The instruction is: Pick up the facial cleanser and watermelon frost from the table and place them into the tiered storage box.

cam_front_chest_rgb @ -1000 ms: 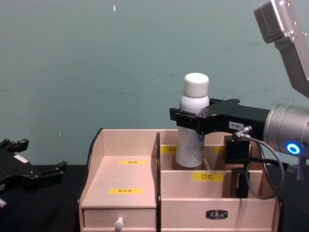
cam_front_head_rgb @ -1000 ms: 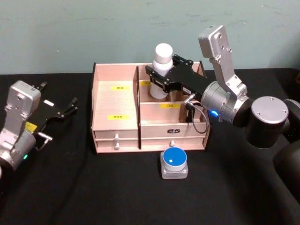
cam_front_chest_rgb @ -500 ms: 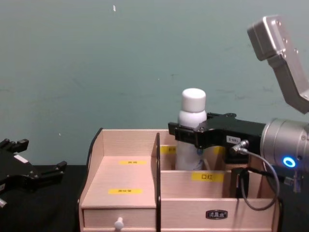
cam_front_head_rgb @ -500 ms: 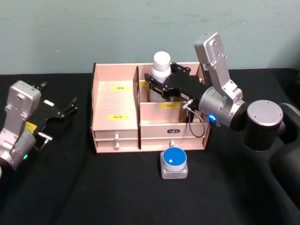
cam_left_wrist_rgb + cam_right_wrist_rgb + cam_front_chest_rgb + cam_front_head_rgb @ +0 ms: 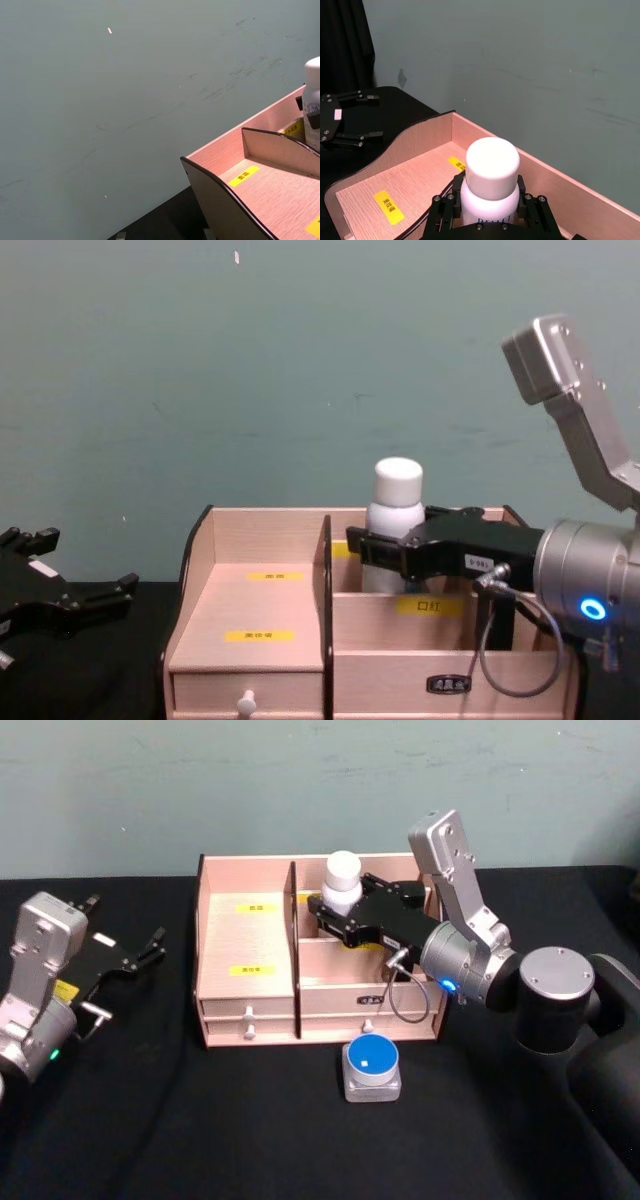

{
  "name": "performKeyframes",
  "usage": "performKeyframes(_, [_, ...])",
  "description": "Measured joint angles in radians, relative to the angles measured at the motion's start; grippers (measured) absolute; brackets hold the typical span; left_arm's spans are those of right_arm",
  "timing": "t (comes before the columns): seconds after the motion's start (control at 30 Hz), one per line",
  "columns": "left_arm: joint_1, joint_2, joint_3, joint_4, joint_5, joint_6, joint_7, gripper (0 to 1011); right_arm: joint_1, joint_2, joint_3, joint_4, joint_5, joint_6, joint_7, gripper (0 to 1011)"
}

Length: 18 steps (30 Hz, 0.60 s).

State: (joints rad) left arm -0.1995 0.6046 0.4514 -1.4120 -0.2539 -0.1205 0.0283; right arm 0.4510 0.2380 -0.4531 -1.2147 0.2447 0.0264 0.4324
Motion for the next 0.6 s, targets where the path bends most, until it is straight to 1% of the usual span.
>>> performKeyframes(0.17, [0.0,0.0,0.0,0.0,0.0,0.0,0.0,1001,0.008,-0.009,-0.006,0.03,-0.005,-0.006,0.003,593])
performKeyframes(0.53, [0.0,0.0,0.0,0.0,0.0,0.0,0.0,1001,0.007,-0.008,-0.006,0.027,-0.005,-0.005,0.004,593])
performKeyframes(0.57, [0.0,0.0,0.0,0.0,0.0,0.0,0.0,1001,0.007,-0.008,-0.006,0.027,-0.005,-0.005,0.004,595])
performKeyframes(0.6, [0.0,0.0,0.0,0.0,0.0,0.0,0.0,1001,0.007,-0.007,-0.006,0.027,-0.005,-0.005,0.004,618])
